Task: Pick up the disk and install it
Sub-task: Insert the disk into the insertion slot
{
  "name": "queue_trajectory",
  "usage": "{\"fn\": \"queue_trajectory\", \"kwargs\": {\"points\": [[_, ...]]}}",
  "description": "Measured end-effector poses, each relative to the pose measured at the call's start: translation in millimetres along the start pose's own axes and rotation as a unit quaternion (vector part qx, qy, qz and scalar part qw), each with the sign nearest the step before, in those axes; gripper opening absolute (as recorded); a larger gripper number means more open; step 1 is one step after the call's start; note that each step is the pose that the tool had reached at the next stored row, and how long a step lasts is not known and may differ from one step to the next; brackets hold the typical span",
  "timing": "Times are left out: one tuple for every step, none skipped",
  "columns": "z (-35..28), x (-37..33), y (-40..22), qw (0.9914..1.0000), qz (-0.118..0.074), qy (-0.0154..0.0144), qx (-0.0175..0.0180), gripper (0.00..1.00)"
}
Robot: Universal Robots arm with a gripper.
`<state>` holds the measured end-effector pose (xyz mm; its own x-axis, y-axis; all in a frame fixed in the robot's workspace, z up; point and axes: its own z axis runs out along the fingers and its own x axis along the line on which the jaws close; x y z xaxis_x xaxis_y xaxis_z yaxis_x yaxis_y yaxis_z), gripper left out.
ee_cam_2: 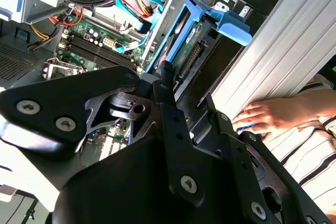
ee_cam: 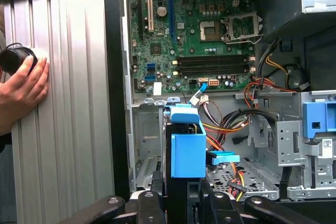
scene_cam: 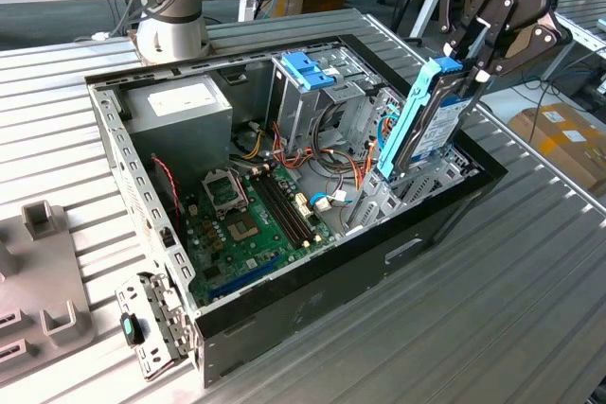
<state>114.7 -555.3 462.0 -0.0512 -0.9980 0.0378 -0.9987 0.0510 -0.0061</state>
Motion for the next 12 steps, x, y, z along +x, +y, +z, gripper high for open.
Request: {"fn": "queue_trajectory", "kwargs": {"points": [[0.0,0.0,0.0,1.0,0.0,0.0,0.0,0.35],[0.0,0.0,0.0,1.0,0.0,-0.0001,0.0,0.35],[0.2,0.0,0.0,1.0,0.0,-0.0001,0.0,0.35],[1.0,0.0,0.0,1.0,0.0,-0.0002,0.0,0.35],[1.7,-0.1,0.0,1.0,0.0,-0.0001,0.0,0.35],[2.2,-0.1,0.0,1.0,0.0,-0.0001,0.0,0.35],[2.2,-0.1,0.0,1.0,0.0,0.0,0.0,0.35],[2.2,-0.1,0.0,1.0,0.0,0.0,0.0,0.35],[2.3,-0.1,0.0,1.0,0.0,-0.0001,0.0,0.35],[2.3,-0.1,0.0,1.0,0.0,-0.0001,0.0,0.35],[2.3,-0.1,0.0,1.0,0.0,-0.0001,0.0,0.35],[2.9,-0.1,0.0,1.0,0.0,-0.0002,0.0,0.35]]}}
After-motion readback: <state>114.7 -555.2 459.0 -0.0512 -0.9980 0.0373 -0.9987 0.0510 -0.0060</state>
